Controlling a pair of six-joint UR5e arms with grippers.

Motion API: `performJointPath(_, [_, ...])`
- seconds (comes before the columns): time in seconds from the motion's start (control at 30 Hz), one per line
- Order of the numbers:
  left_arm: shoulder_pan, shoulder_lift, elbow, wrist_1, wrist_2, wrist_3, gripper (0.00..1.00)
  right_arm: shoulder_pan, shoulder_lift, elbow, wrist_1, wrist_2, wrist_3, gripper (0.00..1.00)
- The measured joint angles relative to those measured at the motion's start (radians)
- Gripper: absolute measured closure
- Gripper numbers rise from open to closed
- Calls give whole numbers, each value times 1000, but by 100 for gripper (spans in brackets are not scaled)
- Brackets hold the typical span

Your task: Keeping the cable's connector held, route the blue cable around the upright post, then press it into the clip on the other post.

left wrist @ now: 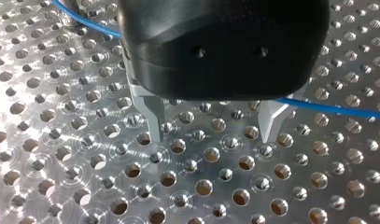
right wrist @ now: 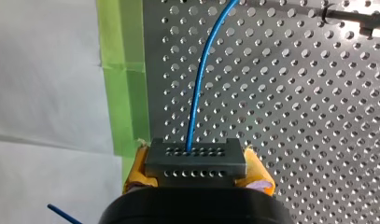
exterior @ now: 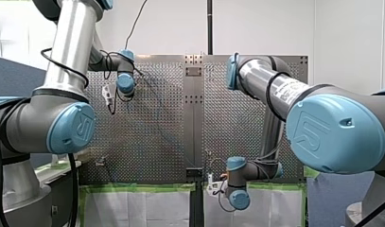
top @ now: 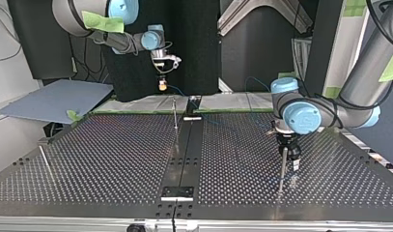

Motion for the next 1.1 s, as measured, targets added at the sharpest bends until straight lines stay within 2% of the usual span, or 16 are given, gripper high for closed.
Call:
performJointPath(0.2, [2, 0, 0, 0, -2, 0, 0, 0, -7, 64, -64, 1, 0, 100])
performJointPath(0.33, [2, 0, 0, 0, -2, -5, 0, -1, -34, 105, -105, 0, 2, 100])
performJointPath(0.43, [-3, 0, 0, -1, 0, -23, 0, -1, -58, 131, -131, -2, 4, 100])
performJointPath(0.63, [-16, 0, -5, 2, 6, -80, 0, -1, -96, 191, -191, -14, 21, 100])
performJointPath(0.8, [-16, 1, -25, 34, 38, -128, 0, -2, -101, 244, -223, -15, 23, 100])
performJointPath(1.1, [-11, 1, -88, 114, 113, -211, 0, -4, -102, 324, -241, -15, 21, 100])
